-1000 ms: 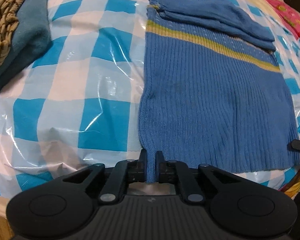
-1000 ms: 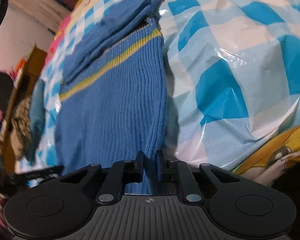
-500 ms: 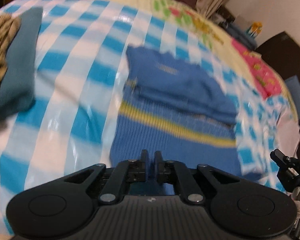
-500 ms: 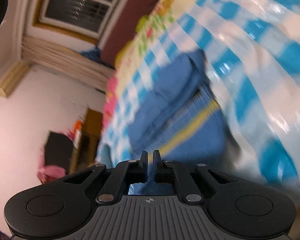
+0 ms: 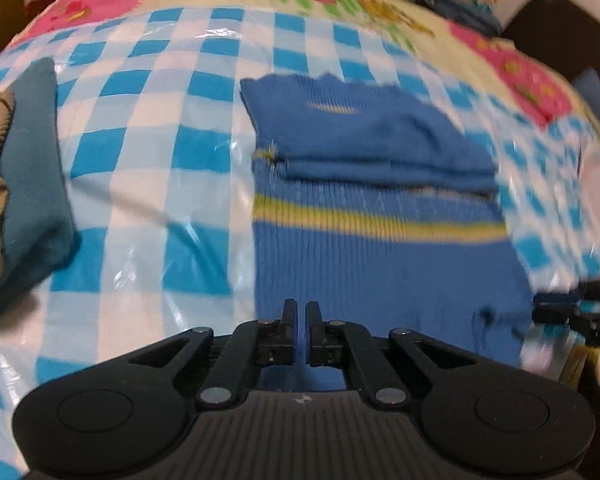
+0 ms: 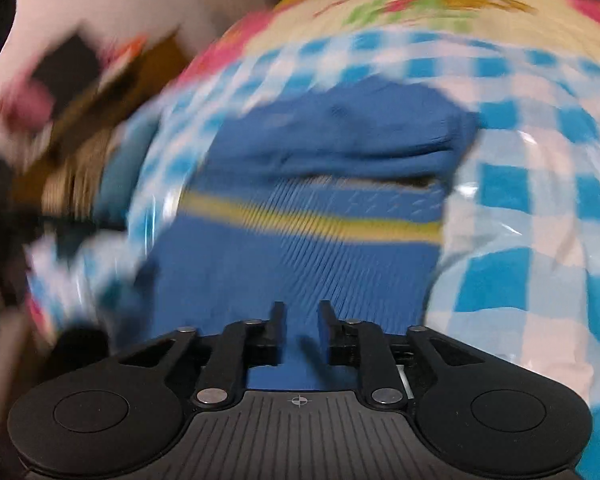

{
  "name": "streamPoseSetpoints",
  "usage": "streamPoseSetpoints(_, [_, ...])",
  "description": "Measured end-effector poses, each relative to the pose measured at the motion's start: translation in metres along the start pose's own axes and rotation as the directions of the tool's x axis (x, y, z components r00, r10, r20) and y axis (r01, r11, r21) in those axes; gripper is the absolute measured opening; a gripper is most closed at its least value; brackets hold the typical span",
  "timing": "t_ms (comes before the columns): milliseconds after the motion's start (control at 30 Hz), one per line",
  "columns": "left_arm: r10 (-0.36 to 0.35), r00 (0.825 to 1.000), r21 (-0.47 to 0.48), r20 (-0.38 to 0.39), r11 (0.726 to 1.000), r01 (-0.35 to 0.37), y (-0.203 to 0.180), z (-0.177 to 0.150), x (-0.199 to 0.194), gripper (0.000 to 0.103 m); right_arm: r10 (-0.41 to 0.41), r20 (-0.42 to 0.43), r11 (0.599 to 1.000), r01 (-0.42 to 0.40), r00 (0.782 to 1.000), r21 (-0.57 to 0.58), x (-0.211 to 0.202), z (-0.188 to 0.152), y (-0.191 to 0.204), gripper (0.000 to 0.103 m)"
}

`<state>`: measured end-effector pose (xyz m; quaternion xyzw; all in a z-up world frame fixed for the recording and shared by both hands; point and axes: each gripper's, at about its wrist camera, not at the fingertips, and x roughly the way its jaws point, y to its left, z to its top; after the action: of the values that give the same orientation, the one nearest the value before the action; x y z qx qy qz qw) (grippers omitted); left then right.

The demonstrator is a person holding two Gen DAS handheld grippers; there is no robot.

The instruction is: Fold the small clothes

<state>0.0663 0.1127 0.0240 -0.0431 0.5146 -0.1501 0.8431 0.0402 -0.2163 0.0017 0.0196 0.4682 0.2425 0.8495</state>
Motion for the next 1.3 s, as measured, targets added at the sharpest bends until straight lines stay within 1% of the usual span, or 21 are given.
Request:
streamPoseSetpoints(33, [0.006, 1.000, 0.024, -0.006, 1.000, -0.006, -0.001, -0.005, -0.004, 0.011, -0.004, -0.014, 0.998, 0.003, 1.000, -0.055, 0.004, -0.001, 0.005, 0.039])
streamPoseSetpoints(67, [0.010, 1.000, 0.045, -0.014, 0.999, -0.009, -0.002, -0.009, -0.008, 0.013, -0.012, -0.020, 0.994, 0.010, 1.000, -0.110, 0.007, 0.000, 0.011, 0.045])
streamPoseSetpoints(167, [0.019, 0.998, 0.068, -0.065, 0.998, -0.014, -0.001, -0.019, -0.013, 0.028, -0.028, -0.036, 0.973, 0.019, 0.999, -0.232, 0.017, 0.002, 0.022, 0.054])
streamPoseSetpoints(200, [0.022, 0.996, 0.070, -0.087, 0.997, -0.016, -0.001, -0.023, -0.011, 0.034, -0.035, -0.042, 0.965, 0.023, 0.998, -0.262, 0.021, 0.003, 0.024, 0.054])
streamPoseSetpoints(233, [0.026, 0.994, 0.068, -0.105, 0.997, -0.019, 0.000, -0.027, -0.007, 0.036, -0.036, -0.050, 0.958, 0.020, 0.998, -0.284, 0.024, 0.004, 0.026, 0.054])
streamPoseSetpoints(300, [0.011, 0.986, 0.033, -0.165, 0.999, -0.005, 0.002, -0.033, 0.003, 0.037, -0.035, -0.063, 0.949, 0.014, 0.997, -0.314, 0.030, 0.004, 0.030, 0.054])
streamPoseSetpoints(367, [-0.010, 0.976, -0.003, -0.218, 1.000, 0.010, 0.002, -0.040, 0.013, 0.037, -0.062, -0.071, 0.935, 0.033, 0.996, -0.353, 0.033, 0.003, 0.036, 0.054])
streamPoseSetpoints(433, [0.004, 0.972, 0.000, -0.236, 1.000, -0.004, -0.001, -0.047, 0.019, 0.037, -0.075, -0.074, 0.921, 0.041, 0.994, -0.388, 0.035, 0.001, 0.036, 0.054])
streamPoseSetpoints(533, [-0.008, 0.965, -0.028, -0.263, 1.000, 0.001, -0.002, -0.054, 0.027, 0.037, -0.066, -0.090, 0.920, 0.026, 0.994, -0.390, 0.035, -0.003, 0.032, 0.054])
streamPoseSetpoints(600, [0.006, 0.960, -0.039, -0.281, 0.999, -0.018, -0.003, -0.056, 0.033, 0.037, -0.060, -0.091, 0.921, 0.020, 0.994, -0.388, 0.035, -0.004, 0.030, 0.054])
streamPoseSetpoints(667, [0.027, 0.957, -0.053, -0.288, 0.998, -0.044, -0.003, -0.059, 0.036, 0.036, -0.061, -0.079, 0.920, 0.026, 0.995, -0.390, 0.033, -0.005, 0.027, 0.054])
streamPoseSetpoints(733, [0.028, 0.961, -0.066, -0.274, 0.997, -0.047, -0.002, -0.059, 0.032, 0.036, -0.054, -0.070, 0.920, 0.023, 0.996, -0.392, 0.030, -0.005, 0.025, 0.054])
streamPoseSetpoints(800, [0.054, 0.966, -0.056, -0.252, 0.996, -0.070, -0.003, -0.061, 0.028, 0.037, -0.053, -0.058, 0.914, 0.025, 0.997, -0.404, 0.028, -0.005, 0.024, 0.054])
streamPoseSetpoints(833, [0.059, 0.966, -0.056, -0.252, 0.996, -0.075, -0.003, -0.061, 0.028, 0.037, -0.053, -0.058, 0.911, 0.025, 0.997, -0.411, 0.029, -0.004, 0.023, 0.054])
streamPoseSetpoints(933, [0.049, 0.959, -0.076, -0.277, 0.994, -0.073, -0.002, -0.062, 0.034, 0.037, -0.043, -0.075, 0.906, 0.007, 0.996, -0.424, 0.037, 0.000, 0.022, 0.054])
streamPoseSetpoints(1033, [0.056, 0.958, -0.070, -0.283, 0.994, -0.079, -0.004, -0.063, 0.035, 0.038, -0.016, -0.102, 0.896, -0.031, 0.995, -0.444, 0.045, 0.002, 0.026, 0.054])
streamPoseSetpoints(1133, [0.060, 0.960, -0.081, -0.275, 0.993, -0.086, -0.002, -0.061, 0.030, 0.039, -0.003, -0.127, 0.890, -0.055, 0.992, -0.452, 0.052, -0.001, 0.031, 0.052])
streamPoseSetpoints(1200, [0.068, 0.960, -0.095, -0.273, 0.991, -0.098, 0.002, -0.060, 0.030, 0.039, 0.005, -0.128, 0.896, -0.061, 0.992, -0.440, 0.053, -0.002, 0.031, 0.041])
streamPoseSetpoints(1233, [0.067, 0.960, -0.107, -0.271, 0.989, -0.099, 0.003, -0.060, 0.030, 0.039, 0.015, -0.130, 0.902, -0.070, 0.991, -0.427, 0.051, -0.003, 0.031, 0.031])
streamPoseSetpoints(1267, [0.065, 0.961, -0.114, -0.269, 0.989, -0.098, 0.005, -0.060, 0.029, 0.039, 0.018, -0.125, 0.907, -0.068, 0.992, -0.415, 0.049, -0.003, 0.031, 0.023])
streamPoseSetpoints(1300, [0.066, 0.961, -0.113, -0.269, 0.989, -0.099, 0.004, -0.060, 0.030, 0.040, 0.015, -0.116, 0.910, -0.061, 0.993, -0.409, 0.047, -0.004, 0.031, 0.020])
